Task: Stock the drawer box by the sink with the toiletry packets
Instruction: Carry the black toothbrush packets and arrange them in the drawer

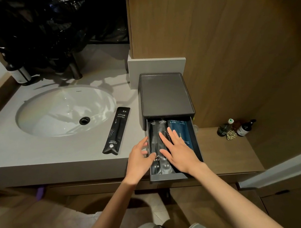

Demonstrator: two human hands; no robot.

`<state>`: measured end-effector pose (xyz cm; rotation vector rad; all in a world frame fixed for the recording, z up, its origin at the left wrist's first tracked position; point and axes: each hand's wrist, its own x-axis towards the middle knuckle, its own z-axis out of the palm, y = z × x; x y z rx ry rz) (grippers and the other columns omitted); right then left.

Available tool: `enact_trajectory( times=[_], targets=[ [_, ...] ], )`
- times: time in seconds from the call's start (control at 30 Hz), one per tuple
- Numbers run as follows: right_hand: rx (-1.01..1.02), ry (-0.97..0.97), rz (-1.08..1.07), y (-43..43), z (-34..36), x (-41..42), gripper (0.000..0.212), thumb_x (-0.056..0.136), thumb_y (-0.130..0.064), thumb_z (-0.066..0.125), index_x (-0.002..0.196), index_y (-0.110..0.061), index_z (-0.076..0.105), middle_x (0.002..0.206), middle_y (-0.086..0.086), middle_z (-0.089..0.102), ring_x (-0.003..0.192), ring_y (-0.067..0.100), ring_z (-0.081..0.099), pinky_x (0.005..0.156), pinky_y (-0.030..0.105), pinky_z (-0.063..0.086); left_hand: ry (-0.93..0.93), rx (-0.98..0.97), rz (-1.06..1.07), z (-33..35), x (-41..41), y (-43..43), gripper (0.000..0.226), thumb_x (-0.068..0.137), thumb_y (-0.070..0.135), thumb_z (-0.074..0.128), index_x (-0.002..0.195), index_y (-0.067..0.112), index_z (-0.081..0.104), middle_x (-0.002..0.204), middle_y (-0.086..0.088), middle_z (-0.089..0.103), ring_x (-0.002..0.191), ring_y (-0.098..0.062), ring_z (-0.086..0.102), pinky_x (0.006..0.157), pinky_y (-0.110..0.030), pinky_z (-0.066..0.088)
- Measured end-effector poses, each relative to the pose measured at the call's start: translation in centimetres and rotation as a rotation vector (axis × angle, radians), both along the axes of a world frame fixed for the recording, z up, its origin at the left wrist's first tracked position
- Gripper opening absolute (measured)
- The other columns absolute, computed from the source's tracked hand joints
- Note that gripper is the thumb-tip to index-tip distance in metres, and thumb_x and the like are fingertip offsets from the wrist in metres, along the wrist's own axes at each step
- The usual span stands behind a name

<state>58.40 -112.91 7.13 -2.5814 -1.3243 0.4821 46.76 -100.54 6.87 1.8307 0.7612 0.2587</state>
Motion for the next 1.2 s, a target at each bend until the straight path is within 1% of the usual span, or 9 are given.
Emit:
enact_trajectory(
  times=[0.13,0.2,0.27,0.33,0.4,0.5,0.67,0.93,1.2],
  targets=[
    [-0.012,-0.016,-0.03,0.5,0.1,-0.2,0.06,0.101,-0.046,0.027,0.153,-0.03,0.001,0.161,0.003,-0.011,0.148,0.024,-0.012,0.121,0.043,0.013,0.003,-0.043,0.007,1.2,0.0,0.9,0.05,0.088,0.035,0.062,0.136,0.025,0.049,0.123,0.01,0.058,0.093,0.001,0.061,0.076,-0.009,0.043],
    [-0.013,0.008,-0.047,0.5,0.8,-0.2,0.059,0.101,-0.046,0.029,0.153,-0.031,0.003,0.162,0.001,-0.006,0.149,0.023,-0.006,0.12,0.042,0.02,-0.017,-0.039,0.068,1.8,-0.2,2.0,0.037,0.09,0.033,0.06,0.126,0.022,0.058,0.107,0.012,0.062,0.083,0.007,0.058,0.07,-0.005,0.043],
    [0.035,-0.002,-0.06,0.4,2.1,-0.1,0.057,0.101,-0.043,0.032,0.153,-0.033,0.01,0.162,-0.002,0.005,0.149,0.021,0.008,0.111,0.04,0.036,-0.041,0.002,0.166,1.9,-0.4,3.6,0.034,0.09,0.032,0.061,0.121,0.021,0.061,0.089,0.014,0.061,0.074,0.002,0.059,0.076,-0.019,0.05],
    [0.15,-0.09,-0.066,0.3,3.5,0.1,0.052,0.101,-0.038,0.038,0.151,-0.031,0.023,0.159,-0.004,0.02,0.145,0.018,0.024,0.102,0.037,0.046,-0.035,0.069,0.251,1.4,-0.6,5.6,0.034,0.088,0.03,0.062,0.12,0.019,0.061,0.087,0.008,0.063,0.073,-0.007,0.06,0.081,-0.033,0.052],
    [0.265,-0.175,-0.075,0.4,4.5,0.6,0.049,0.101,-0.032,0.041,0.148,-0.026,0.032,0.156,-0.004,0.028,0.143,0.015,0.027,0.106,0.032,0.04,0.013,0.183,0.296,0.4,-0.7,7.7,0.038,0.086,0.032,0.063,0.122,0.018,0.058,0.104,-0.003,0.065,0.088,-0.016,0.061,0.086,-0.036,0.05],
    [0.296,-0.202,-0.08,1.2,5.1,2.2,0.05,0.101,-0.03,0.041,0.149,-0.025,0.03,0.158,-0.004,0.025,0.146,0.015,0.019,0.114,0.03,0.028,0.189,0.333,0.318,-1.6,-0.8,10.2,0.051,0.082,0.038,0.064,0.127,0.016,0.052,0.117,-0.012,0.06,0.112,-0.032,0.05,0.097,-0.042,0.037],
    [0.147,-0.18,-0.057,2.8,4.6,4.8,0.052,0.102,-0.034,0.036,0.152,-0.028,0.021,0.16,-0.001,0.018,0.149,0.022,0.009,0.12,0.039,0.011,0.365,0.384,0.314,-2.3,-0.6,11.0,0.072,0.077,0.044,0.07,0.137,0.015,0.043,0.127,-0.019,0.049,0.121,-0.039,0.037,0.101,-0.045,0.033],
    [0.058,-0.154,-0.081,4.1,3.7,5.1,0.052,0.103,-0.04,0.028,0.152,-0.031,0.016,0.161,-0.001,0.012,0.149,0.021,0.005,0.12,0.038,0.001,0.392,0.367,0.294,-2.6,-0.3,11.5,0.068,0.074,0.043,0.073,0.13,0.014,0.048,0.12,-0.015,0.056,0.114,-0.037,0.046,0.096,-0.043,0.037],
    [0.037,-0.141,-0.065,3.9,3.7,5.3,0.054,0.102,-0.043,0.03,0.152,-0.032,0.014,0.161,-0.002,0.01,0.15,0.02,0.003,0.12,0.037,-0.001,0.265,0.243,0.274,-1.9,-0.6,12.4,0.043,0.08,0.025,0.07,0.117,0.009,0.053,0.112,-0.012,0.059,0.088,-0.028,0.061,0.073,-0.033,0.045]
  ],
)
